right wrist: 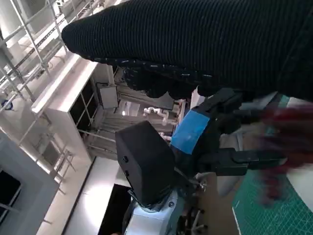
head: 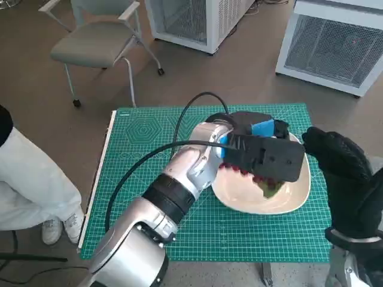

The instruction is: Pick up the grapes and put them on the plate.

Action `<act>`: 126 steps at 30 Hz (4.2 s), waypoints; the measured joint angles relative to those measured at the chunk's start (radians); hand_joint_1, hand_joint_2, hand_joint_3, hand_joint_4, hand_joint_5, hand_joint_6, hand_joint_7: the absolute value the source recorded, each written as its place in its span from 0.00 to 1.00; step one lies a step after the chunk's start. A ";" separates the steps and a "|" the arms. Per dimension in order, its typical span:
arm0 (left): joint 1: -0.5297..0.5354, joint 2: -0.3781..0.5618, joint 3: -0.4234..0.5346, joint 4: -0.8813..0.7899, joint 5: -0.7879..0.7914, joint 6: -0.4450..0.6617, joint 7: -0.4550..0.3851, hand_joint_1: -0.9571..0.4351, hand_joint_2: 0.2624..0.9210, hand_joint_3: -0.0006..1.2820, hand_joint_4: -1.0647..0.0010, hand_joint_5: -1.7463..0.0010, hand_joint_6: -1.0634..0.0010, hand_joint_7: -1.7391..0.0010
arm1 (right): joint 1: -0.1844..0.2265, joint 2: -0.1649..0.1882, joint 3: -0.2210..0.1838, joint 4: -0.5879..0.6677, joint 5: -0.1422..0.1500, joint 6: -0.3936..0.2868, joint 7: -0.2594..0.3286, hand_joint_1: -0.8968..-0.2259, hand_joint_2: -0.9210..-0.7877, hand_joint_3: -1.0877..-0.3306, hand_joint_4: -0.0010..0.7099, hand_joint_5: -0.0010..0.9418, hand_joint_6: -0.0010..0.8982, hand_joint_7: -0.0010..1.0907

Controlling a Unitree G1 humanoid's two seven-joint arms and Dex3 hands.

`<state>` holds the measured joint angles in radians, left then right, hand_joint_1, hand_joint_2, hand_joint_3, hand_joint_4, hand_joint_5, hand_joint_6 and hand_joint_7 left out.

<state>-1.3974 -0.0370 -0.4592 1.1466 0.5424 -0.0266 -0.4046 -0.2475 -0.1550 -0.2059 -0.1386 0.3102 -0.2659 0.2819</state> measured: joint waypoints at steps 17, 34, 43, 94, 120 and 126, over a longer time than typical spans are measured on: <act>0.029 0.015 -0.003 0.001 0.007 -0.089 0.095 0.49 0.84 0.02 1.00 1.00 0.77 0.97 | 0.000 0.000 0.009 0.001 0.002 0.006 0.000 0.70 0.00 0.61 0.62 0.66 0.21 0.86; 0.392 0.160 0.320 -0.135 -0.365 -0.421 0.171 0.42 0.93 0.01 0.89 0.99 0.70 0.98 | 0.000 0.003 0.018 -0.010 0.006 0.025 0.000 0.69 0.00 0.61 0.62 0.66 0.21 0.86; 0.574 0.191 0.544 -0.180 -0.696 -0.420 -0.086 0.39 0.93 0.00 0.88 1.00 0.71 0.99 | -0.010 0.015 0.037 -0.003 0.006 0.025 0.000 0.69 0.00 0.61 0.62 0.66 0.21 0.86; 0.874 0.205 0.642 -0.556 -0.868 -0.388 -0.199 0.45 0.96 0.00 0.78 1.00 0.67 0.99 | -0.047 0.002 0.049 0.052 0.009 0.007 0.013 0.69 0.00 0.61 0.64 0.64 0.21 0.85; 0.912 0.191 0.638 -0.621 -0.897 -0.345 -0.223 0.45 0.97 0.00 0.78 1.00 0.65 1.00 | -0.046 -0.001 0.048 0.036 0.020 0.024 0.014 0.68 0.00 0.61 0.65 0.64 0.21 0.85; 0.912 0.191 0.634 -0.624 -0.896 -0.343 -0.221 0.44 0.97 0.00 0.78 1.00 0.65 1.00 | -0.046 -0.003 0.047 0.039 0.019 0.024 0.014 0.68 0.00 0.61 0.65 0.64 0.21 0.85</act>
<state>-0.4853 0.1537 0.1749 0.5228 -0.3534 -0.3698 -0.6251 -0.2939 -0.1577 -0.1592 -0.0996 0.3297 -0.2421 0.2963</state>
